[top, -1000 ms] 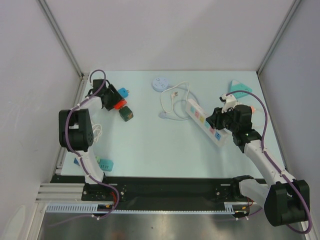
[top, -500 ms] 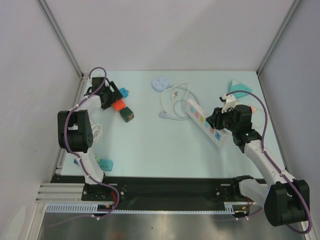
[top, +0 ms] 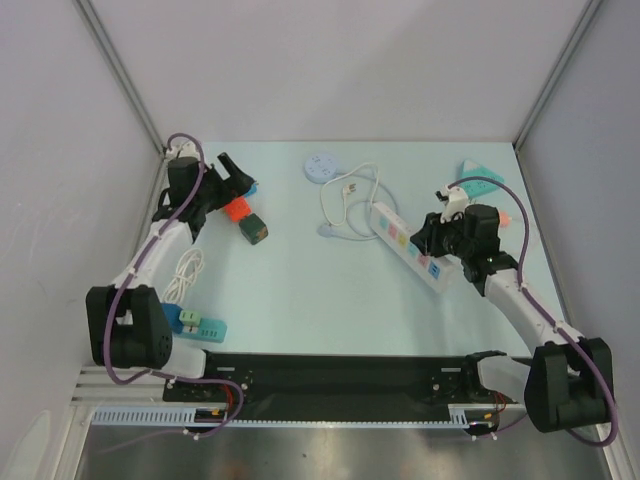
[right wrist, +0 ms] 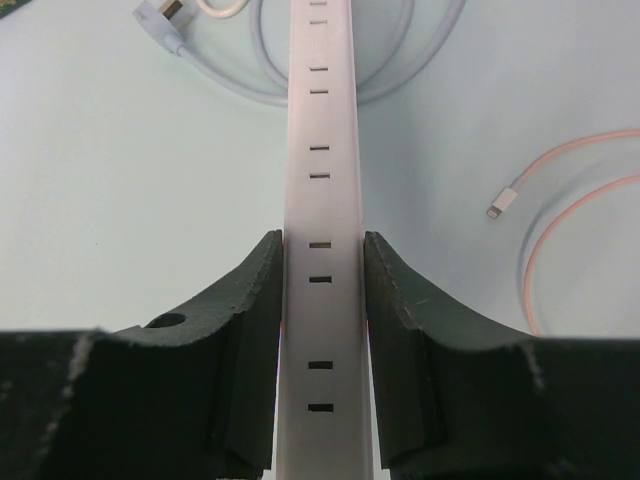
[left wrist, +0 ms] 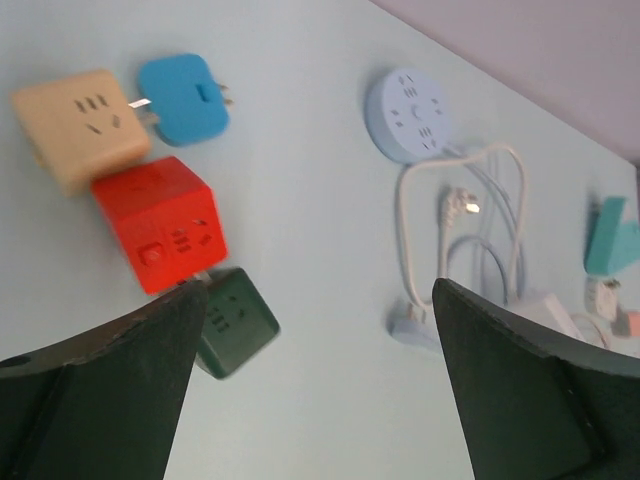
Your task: Pull the plug off the socket
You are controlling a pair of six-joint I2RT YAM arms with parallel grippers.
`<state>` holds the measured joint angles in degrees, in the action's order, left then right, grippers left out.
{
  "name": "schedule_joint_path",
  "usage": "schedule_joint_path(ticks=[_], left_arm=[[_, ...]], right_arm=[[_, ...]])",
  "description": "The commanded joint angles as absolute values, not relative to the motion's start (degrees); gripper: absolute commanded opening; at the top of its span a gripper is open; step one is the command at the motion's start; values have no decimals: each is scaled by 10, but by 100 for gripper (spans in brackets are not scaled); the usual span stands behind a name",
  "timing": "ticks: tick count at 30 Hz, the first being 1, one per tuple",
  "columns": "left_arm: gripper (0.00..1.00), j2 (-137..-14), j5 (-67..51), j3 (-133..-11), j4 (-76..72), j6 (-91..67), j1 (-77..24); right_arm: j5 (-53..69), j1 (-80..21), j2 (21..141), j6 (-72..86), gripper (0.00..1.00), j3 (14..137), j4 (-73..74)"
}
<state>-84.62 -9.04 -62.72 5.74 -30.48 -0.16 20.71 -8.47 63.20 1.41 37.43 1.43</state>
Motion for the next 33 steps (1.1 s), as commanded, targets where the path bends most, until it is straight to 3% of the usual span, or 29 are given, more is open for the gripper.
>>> schedule_joint_path(ticks=[1,17,33], left_arm=[[100,-788,-139,-593,30,-303,-32],[100,-551,-196,-447,75,-252,-83],[100,-469,-163,-391,94,-280,-82]], right_arm=[[228,-69,660,16,0,438,-47],[272,-55,893,143,0,605,-127],[322,-55,1120,236,0,708,-206]])
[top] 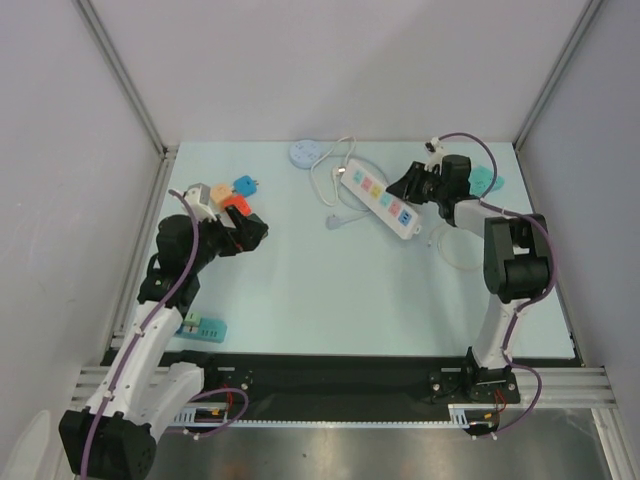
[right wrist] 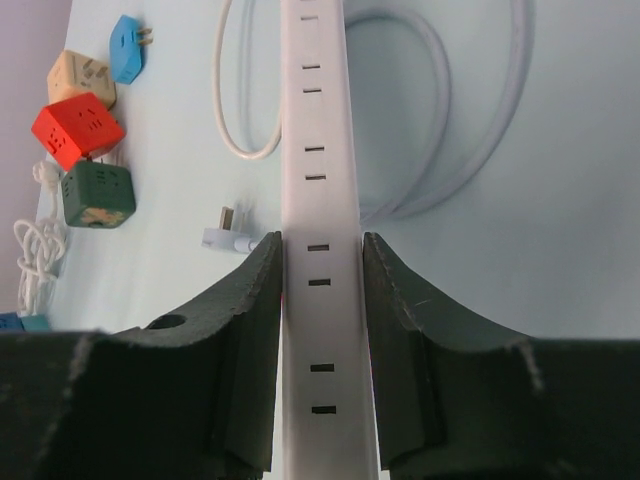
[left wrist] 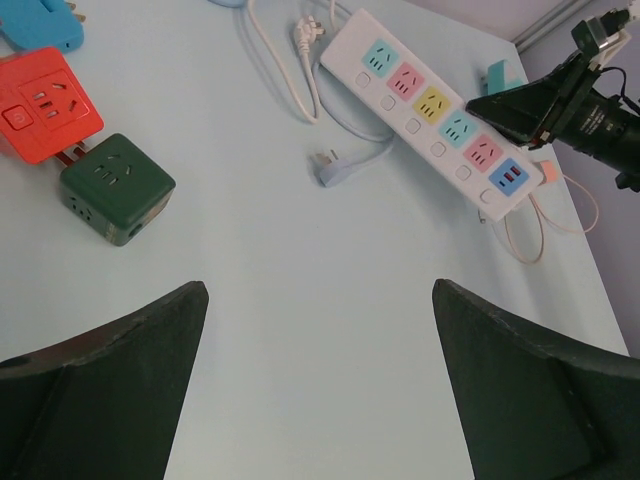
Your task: Pull the plug off the socket
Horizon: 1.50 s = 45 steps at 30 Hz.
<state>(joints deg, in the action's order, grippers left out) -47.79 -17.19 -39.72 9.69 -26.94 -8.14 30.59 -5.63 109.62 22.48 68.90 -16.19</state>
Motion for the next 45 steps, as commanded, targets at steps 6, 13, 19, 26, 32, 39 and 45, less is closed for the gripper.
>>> schedule_joint_path(ticks=[6,13,19,26,32,39,45], left_arm=[[100,-468,-144,-376,99,-322,-70],[100,-461,-156,-363,115,-341,-44],[100,-433,-122,-372,159,-342,-44],[99,-414,-66,-376,206,-366,-44],[100,-447,-23,-393,247,-387,-43],[100,-474,96,-423,306,-421,-43],[99,-518,178,-485,407,-463,-43]], right_arm=[[358,-45,1143,217,23,690,-201],[352,-37,1133,167,63,696,-162],[330,-31,1079,112,81,697,-125],[402,-30,931,-20,88,672,-36],[516,-54,777,-118,89,633,136],[547,-102,645,-201,91,559,230],[590,-68,606,-201,96,501,199]])
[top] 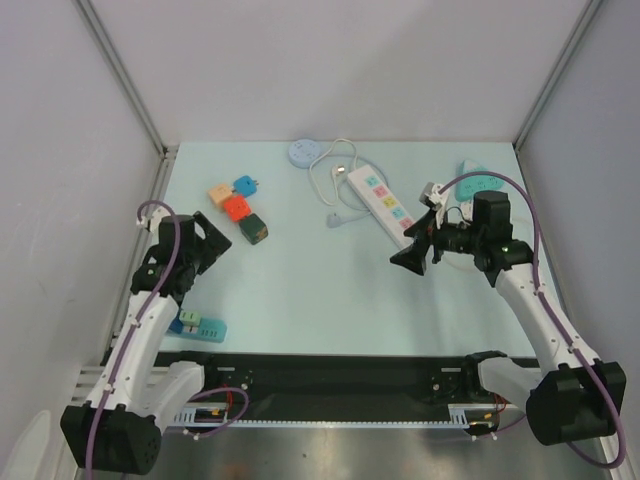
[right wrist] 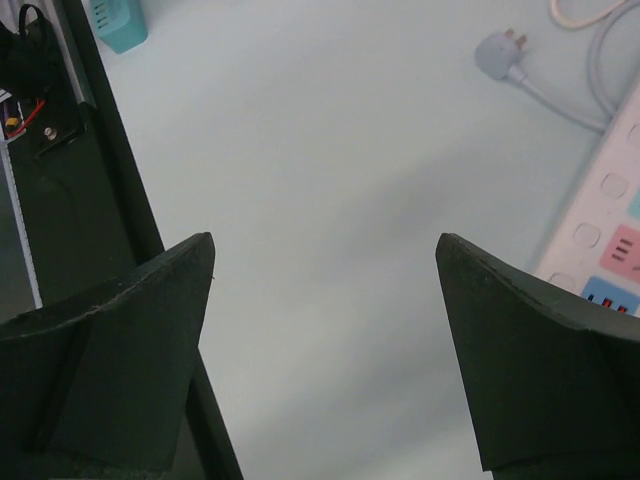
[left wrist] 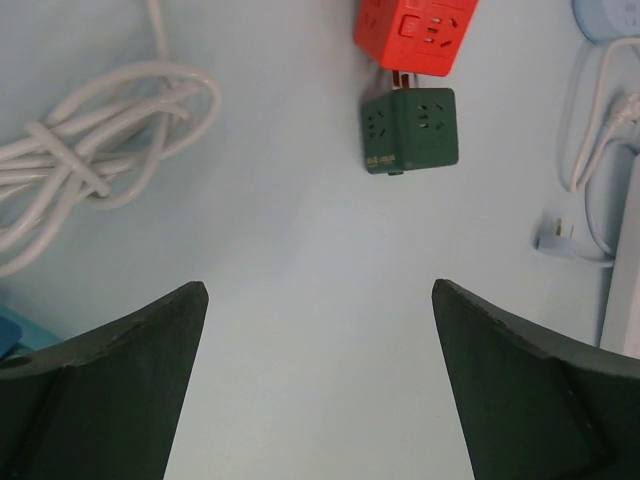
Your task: Pull the plug off the socket
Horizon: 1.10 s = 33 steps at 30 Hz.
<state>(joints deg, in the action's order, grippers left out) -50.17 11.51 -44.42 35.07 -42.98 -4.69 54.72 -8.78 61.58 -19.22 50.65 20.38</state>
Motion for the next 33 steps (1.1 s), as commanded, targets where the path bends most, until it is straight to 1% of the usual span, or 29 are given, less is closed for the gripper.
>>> schedule_joint_path(ticks=[1,4,8,12,18,22,26,31,33], left_arm=[[99,-523,179,-503,421,-470,-43],[100,-537,183,-533,488,-504,-44],[100,-517,213,-563,585,-550,-45],[100,-486,252,-579,633,-568,-44],[100,-473,326,-579,692,-600,-38],[100,-461,340,-563,699,-616,-13],[99,-449,331,-541,693,-614,36],[100,-428,289,-498,666,-599,88],[100,-425,264,-470,644,-583,131]], right_arm=[[597,-66,609,-200,96,502,200],[602,-65,613,-200,96,498,198],[601,-65,618,-204,96,497,201],[595,-65,621,-207,96,495,200],[587,-61,635,-213,97,492,200],[583,-55,646,-215,97,490,200],[583,-44,661,-218,97,490,203],[585,-33,678,-218,97,489,204],[586,-30,685,-220,97,489,206]])
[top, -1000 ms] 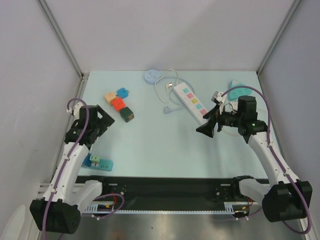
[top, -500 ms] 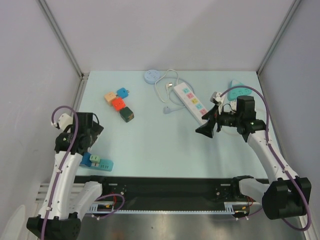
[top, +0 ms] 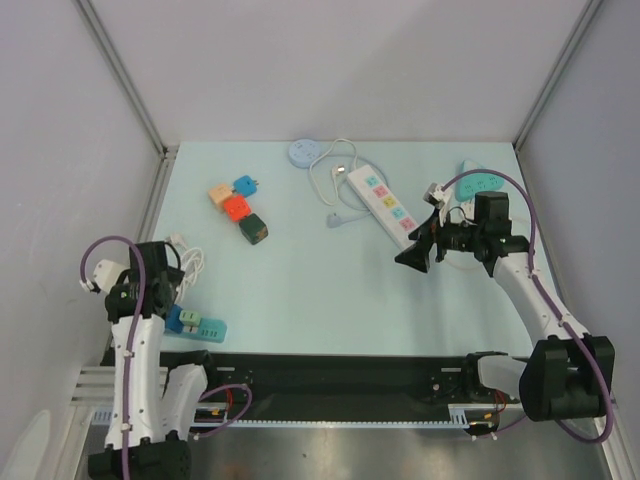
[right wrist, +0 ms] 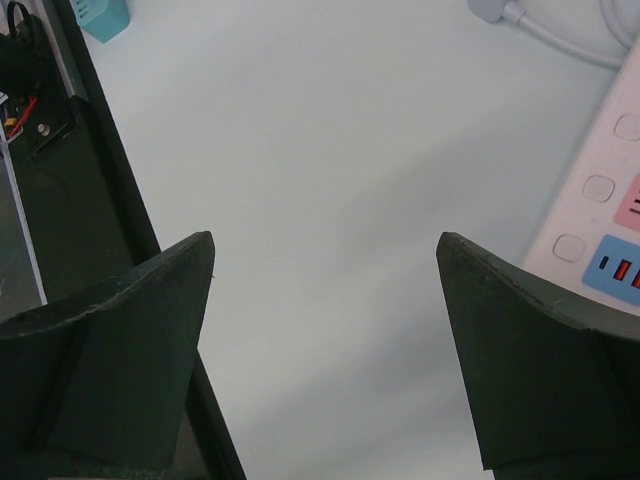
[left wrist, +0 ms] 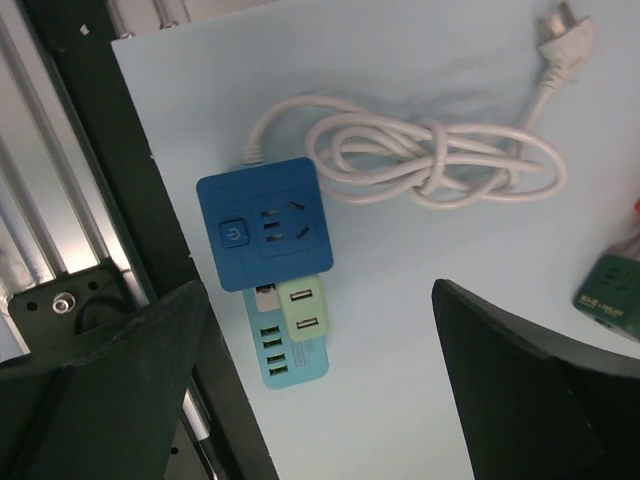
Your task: Pull the plug off the socket
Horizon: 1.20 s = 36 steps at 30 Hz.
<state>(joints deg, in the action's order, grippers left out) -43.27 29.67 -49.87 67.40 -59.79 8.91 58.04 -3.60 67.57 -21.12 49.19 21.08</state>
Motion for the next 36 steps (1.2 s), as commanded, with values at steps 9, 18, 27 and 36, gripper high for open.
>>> schedule_joint_path(ticks=[9,18,27,36], left_arm=[[99,-453,185,-418,572,-512,249],[99,-490,155,-383,535,-513,275],[97,-538,139,-370,500,-510,304],[22,-535,70,-370,479,-494,320]], right_arm=[[588,-18,709,-228,97,490,211],[584,-10,718,-233,97,490,214],[594,-4,714,-229,97,493,215],[611,-4,686,-219,97,493,211]])
